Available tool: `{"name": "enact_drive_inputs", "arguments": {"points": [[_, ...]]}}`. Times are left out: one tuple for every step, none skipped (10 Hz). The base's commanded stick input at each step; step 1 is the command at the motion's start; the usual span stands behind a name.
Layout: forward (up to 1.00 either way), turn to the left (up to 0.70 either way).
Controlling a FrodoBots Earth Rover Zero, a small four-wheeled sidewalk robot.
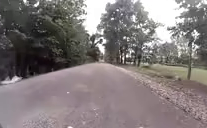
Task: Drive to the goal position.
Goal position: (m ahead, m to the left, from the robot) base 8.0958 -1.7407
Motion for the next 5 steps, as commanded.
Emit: {"name": "enact_drive_inputs", "arguments": {"points": [[0.06, 0.01], [0.06, 0.01], [0.06, 0.01], [0.06, 0.01], [0.06, 0.01]]}}
